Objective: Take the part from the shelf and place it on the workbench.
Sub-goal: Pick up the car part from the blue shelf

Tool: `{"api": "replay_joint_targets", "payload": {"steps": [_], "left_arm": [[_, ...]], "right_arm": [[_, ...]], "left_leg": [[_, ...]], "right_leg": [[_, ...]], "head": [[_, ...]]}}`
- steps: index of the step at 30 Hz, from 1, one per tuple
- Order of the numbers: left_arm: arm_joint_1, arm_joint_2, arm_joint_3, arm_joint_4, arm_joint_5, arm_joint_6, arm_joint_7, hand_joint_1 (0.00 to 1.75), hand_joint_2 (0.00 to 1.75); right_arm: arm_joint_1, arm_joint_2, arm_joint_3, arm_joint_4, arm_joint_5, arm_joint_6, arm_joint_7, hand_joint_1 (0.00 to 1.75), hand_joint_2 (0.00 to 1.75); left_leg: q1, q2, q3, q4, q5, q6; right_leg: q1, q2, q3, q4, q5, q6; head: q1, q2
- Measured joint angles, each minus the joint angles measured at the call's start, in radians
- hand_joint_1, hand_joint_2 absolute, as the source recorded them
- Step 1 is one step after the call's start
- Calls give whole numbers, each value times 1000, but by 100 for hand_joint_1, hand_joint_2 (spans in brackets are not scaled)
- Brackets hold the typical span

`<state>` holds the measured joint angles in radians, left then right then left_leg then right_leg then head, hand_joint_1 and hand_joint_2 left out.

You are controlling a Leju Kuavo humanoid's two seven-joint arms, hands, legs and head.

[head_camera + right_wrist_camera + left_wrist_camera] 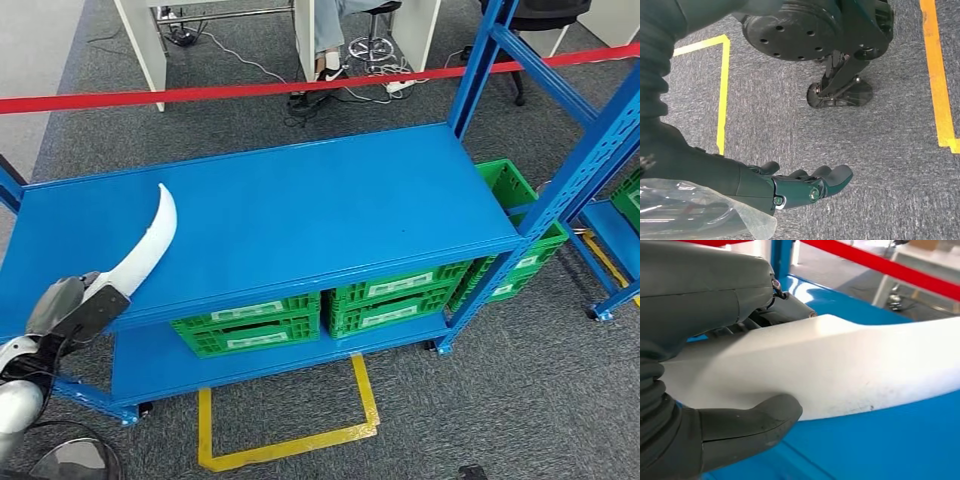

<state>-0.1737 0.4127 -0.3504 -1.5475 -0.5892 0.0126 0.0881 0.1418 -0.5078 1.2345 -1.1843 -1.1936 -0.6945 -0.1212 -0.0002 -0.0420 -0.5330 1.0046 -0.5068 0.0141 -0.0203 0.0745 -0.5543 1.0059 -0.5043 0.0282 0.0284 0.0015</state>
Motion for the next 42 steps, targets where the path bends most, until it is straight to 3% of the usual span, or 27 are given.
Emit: {"api": "replay_joint_targets", "payload": {"steps": [9,14,18,22,23,24,26,27,29,31,32,34,36,37,38,40,42], "left_arm": [[49,-18,28,-75,21,11,-21,175,175],[100,-33,51,-129,77,65,-98,175,175],[151,-52,67,-176,78,157,-179,175,175],[153,-53,68,-177,77,161,-182,175,175],[174,-62,72,-186,77,189,-203,175,175],[210,-81,79,-203,82,239,-242,175,175],[294,-129,94,-254,94,361,-333,175,175],[319,-147,97,-275,99,398,-361,175,175],[334,-161,98,-296,98,423,-378,175,175],[340,-168,97,-306,96,435,-388,175,175],[342,-171,96,-308,96,440,-394,175,175],[343,-176,93,-312,96,450,-404,175,175],[343,-181,89,-312,96,460,-413,175,175],[344,-183,88,-312,96,465,-417,175,175],[344,-184,86,-313,96,469,-421,175,175],[343,-186,83,-315,97,478,-428,175,175],[341,-188,80,-320,98,485,-435,175,175]], "right_arm": [[1,-6,0,-10,2,-1,-1,0,175],[20,-6,-15,-15,20,-1,-19,0,175],[49,-7,-58,-33,8,-2,-57,0,175],[50,-7,-59,-34,7,-2,-59,0,175],[62,-8,-77,-44,-6,-2,-76,0,175],[88,-9,-115,-65,-31,-2,-112,0,175],[154,-13,-213,-120,-85,-2,-196,0,175],[178,-14,-249,-140,-99,-2,-223,0,175],[200,-14,-278,-160,-101,-3,-232,0,175],[216,-15,-294,-177,-99,-3,-232,0,175],[223,-15,-301,-185,-97,-3,-231,0,175],[235,-16,-315,-198,-89,-3,-229,0,175],[246,-16,-327,-209,-80,-3,-227,0,175],[251,-16,-333,-214,-76,-3,-227,0,175],[256,-16,-338,-221,-72,-3,-230,0,175],[264,-16,-349,-234,-66,-3,-243,0,175],[270,-16,-359,-245,-63,-3,-258,0,175]], "left_leg": [[0,0,0,0,0,0],[-1,4,2,0,8,14],[5,22,12,-32,27,28],[5,22,12,-33,27,29],[5,28,11,-32,27,29],[6,35,9,-29,26,27],[4,51,-1,-10,21,12],[4,54,-6,-1,20,2],[4,53,-14,6,23,-12],[7,52,-26,26,-3,-22],[8,51,-39,62,-37,-26],[9,50,-78,181,-124,-32],[9,50,-94,270,-168,-31],[9,50,-78,264,-163,-29],[8,49,-43,218,-140,-25],[5,47,54,67,-89,-13],[0,44,106,-27,-67,-6]], "right_leg": [[0,0,0,0,0,0],[-6,6,0,-7,8,15],[2,-34,-17,14,-24,19],[2,-36,-20,19,-28,19],[1,-44,-46,81,-56,21],[-2,-53,-49,102,-57,25],[-8,-70,-26,92,-52,28],[-9,-72,9,29,-22,26],[-8,-71,16,12,-16,12],[-9,-73,5,14,-6,-4],[-9,-74,-3,13,0,-13],[-7,-75,-21,13,13,-24],[-3,-75,-40,14,28,-27],[-1,-75,-49,14,35,-27],[0,-74,-58,14,43,-26],[2,-72,-71,15,58,-20],[3,-71,-79,14,73,-8]], "head": [[0,0],[-1,0],[3,0],[3,0],[4,0],[4,0],[7,0],[8,0],[9,0],[8,0],[6,0],[5,0],[5,0],[5,0],[5,0],[5,0],[6,0]]}}
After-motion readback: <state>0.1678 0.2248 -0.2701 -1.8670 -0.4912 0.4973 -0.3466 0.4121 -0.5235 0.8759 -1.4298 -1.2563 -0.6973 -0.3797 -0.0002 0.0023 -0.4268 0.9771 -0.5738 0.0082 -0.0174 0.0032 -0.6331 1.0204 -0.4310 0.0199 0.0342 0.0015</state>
